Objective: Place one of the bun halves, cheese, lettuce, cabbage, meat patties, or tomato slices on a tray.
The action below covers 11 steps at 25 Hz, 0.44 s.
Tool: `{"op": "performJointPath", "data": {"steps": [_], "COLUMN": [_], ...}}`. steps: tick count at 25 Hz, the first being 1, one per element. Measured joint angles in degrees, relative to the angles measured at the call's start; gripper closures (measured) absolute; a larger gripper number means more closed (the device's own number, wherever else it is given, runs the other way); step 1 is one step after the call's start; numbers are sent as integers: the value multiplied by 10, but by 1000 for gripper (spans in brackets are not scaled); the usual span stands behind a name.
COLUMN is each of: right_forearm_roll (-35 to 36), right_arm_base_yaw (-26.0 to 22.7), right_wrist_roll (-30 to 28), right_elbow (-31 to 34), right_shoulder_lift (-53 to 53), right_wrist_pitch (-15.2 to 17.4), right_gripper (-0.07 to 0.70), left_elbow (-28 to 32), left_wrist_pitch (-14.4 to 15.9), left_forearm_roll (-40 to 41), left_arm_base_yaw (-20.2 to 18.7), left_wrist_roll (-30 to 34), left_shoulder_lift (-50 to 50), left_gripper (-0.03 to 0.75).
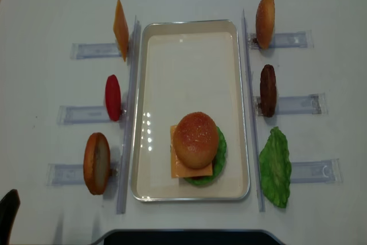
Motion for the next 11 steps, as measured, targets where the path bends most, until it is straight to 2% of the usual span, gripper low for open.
{"op": "performJointPath", "data": {"steps": [11], "right_forearm_roll": [0], "right_arm_base_yaw": [0], "right_wrist_roll": [0], "right_elbow": [0], "right_shoulder_lift": [0], "right_wrist_pitch": [-1], "right_gripper": [108], "left_elbow": [0], "left_wrist_pitch": [0], "left_forearm_roll": [0], "left_arm_base_yaw": [0], "left_wrist_roll": [0], "left_shoulder_lift": [0], "left_gripper": [22]}}
